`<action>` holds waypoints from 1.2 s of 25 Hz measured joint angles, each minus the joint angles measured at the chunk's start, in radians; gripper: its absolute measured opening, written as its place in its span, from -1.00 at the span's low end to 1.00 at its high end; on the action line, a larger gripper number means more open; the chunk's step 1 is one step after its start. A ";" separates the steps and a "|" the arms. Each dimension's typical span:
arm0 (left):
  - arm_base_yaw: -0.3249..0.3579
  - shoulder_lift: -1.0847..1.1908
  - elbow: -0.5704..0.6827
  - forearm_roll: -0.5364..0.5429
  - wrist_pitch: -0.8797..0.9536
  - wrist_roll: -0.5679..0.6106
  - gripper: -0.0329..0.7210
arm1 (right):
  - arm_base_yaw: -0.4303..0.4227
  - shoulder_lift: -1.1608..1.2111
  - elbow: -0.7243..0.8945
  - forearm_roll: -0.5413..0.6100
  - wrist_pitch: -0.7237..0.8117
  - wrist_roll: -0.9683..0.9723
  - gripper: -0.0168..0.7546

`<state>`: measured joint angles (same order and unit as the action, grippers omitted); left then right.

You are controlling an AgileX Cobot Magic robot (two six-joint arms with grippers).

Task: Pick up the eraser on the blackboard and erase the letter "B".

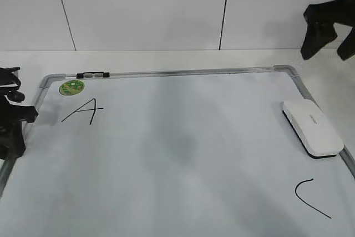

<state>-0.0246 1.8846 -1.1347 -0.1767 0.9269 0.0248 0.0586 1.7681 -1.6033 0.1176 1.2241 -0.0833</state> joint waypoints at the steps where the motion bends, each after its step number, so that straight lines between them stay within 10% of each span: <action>1: 0.000 0.000 0.000 -0.004 0.007 0.000 -0.28 | 0.000 -0.017 0.000 0.002 0.000 0.004 0.57; 13: 0.000 -0.140 0.006 0.004 0.102 0.002 -0.21 | 0.000 -0.301 0.026 0.070 0.014 0.014 0.56; 30: 0.000 -0.710 0.056 0.057 0.296 0.002 -0.24 | 0.000 -1.085 0.602 0.087 0.034 0.026 0.56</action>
<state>-0.0246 1.1744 -1.0786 -0.1201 1.2230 0.0271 0.0586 0.6828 -1.0017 0.2049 1.2583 -0.0569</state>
